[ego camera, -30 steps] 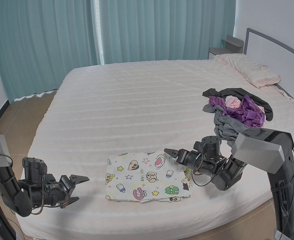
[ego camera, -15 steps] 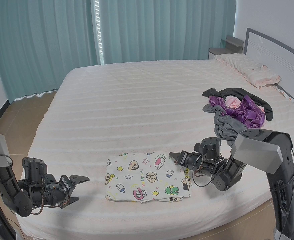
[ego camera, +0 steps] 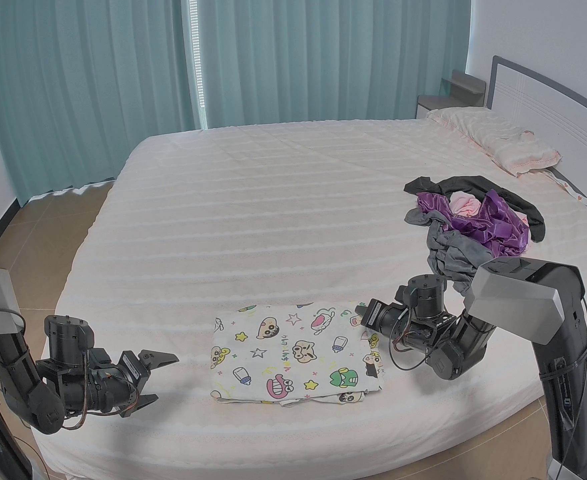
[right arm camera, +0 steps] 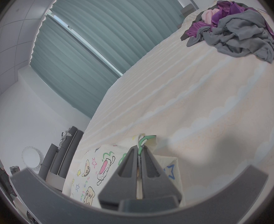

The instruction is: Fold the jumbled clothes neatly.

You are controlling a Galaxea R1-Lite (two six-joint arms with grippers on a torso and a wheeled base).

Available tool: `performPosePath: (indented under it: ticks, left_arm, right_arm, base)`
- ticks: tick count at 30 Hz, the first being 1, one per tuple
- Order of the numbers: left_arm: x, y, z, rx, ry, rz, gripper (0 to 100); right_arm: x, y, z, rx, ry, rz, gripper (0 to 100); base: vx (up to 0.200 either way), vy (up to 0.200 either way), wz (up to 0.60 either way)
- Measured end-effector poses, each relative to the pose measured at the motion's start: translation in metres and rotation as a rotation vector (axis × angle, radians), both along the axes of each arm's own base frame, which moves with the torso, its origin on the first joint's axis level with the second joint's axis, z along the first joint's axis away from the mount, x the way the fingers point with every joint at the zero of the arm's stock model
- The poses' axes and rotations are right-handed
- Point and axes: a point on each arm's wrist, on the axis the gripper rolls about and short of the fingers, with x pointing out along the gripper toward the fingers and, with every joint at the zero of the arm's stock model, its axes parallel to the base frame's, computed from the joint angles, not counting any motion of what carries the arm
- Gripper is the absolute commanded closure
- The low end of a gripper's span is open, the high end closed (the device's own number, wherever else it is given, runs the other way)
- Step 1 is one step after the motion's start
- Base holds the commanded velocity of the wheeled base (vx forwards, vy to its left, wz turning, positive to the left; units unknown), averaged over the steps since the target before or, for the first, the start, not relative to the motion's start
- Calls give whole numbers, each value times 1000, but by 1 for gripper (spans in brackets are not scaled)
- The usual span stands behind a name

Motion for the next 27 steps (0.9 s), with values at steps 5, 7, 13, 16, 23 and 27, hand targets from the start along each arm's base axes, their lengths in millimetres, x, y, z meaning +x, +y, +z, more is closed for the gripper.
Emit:
performPosePath:
  ticks: [5, 7, 13, 16, 23, 27]
  left_arm:
    - [0, 0, 0, 0, 1, 0, 0]
    - [0, 0, 0, 1, 1, 1, 0]
    - [0, 0, 0, 1, 1, 2, 0]
    - [0, 0, 0, 2, 1, 2, 0]
    - [17, -6, 2, 31, -49, 15, 0]
    - [39, -20, 0, 96, -112, 18, 0]
  right_arm:
    - [1, -2, 0, 7, 9, -17, 100]
    - [0, -2, -1, 3, 16, -23, 100]
    - [0, -7, -5, -19, 62, -40, 0]
    - [1, -9, -4, -27, 55, -67, 0]
    - [-4, -19, 7, -37, 52, -97, 0]
    - [-19, -26, 13, -50, 81, -45, 0]
  base:
    - [0, 0, 0]
    - [0, 0, 0]
    - [0, 0, 0]
    - [0, 0, 0]
    - [0, 0, 0]
    - [0, 0, 0]
